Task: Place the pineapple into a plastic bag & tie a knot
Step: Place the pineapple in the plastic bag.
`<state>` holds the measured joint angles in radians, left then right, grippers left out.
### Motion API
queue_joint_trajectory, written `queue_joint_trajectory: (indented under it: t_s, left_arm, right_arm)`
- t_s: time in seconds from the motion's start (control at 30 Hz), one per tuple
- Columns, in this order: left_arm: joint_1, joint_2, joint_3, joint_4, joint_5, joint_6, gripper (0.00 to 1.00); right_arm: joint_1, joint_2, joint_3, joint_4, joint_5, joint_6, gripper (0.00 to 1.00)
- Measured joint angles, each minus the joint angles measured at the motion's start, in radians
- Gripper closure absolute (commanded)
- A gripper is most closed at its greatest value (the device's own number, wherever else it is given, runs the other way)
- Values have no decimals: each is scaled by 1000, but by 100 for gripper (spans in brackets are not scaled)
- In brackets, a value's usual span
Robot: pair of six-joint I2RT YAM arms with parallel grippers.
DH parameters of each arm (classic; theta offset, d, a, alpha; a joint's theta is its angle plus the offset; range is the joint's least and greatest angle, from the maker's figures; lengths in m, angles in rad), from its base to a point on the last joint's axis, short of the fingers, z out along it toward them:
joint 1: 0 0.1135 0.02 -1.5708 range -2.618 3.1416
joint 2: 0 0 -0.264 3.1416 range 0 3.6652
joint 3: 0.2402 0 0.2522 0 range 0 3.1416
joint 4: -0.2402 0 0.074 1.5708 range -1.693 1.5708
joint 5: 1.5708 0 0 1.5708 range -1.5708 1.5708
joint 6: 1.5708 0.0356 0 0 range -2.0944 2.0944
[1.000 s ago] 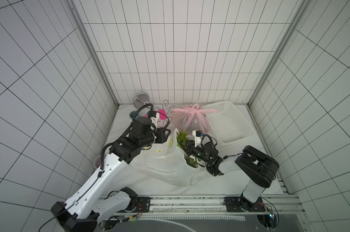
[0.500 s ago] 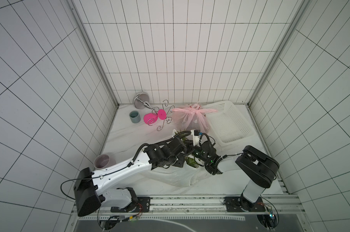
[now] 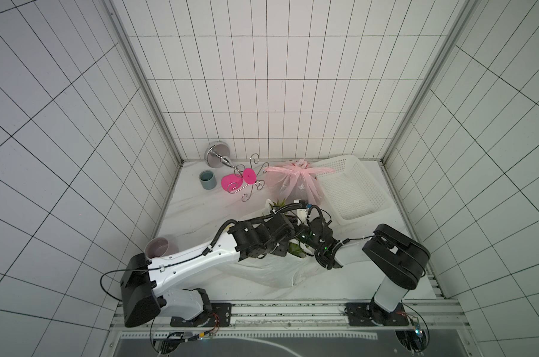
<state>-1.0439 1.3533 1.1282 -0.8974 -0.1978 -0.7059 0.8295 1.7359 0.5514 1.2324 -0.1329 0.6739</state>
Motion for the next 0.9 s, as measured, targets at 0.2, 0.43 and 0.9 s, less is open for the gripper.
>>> queue_joint_trajectory:
  t_s: [0.2, 0.43, 0.9]
  left_arm:
    - [-5, 56, -1, 0, -27, -6, 68]
    - [-9, 8, -47, 68, -70, -8, 100]
    - [134, -169, -213, 151, -73, -6, 100]
  right_arm:
    - [3, 0, 0, 0, 0, 3, 100]
    - [1, -22, 0, -31, -5, 10, 100]
    - [-118, -447, -2, -593, -49, -95, 25]
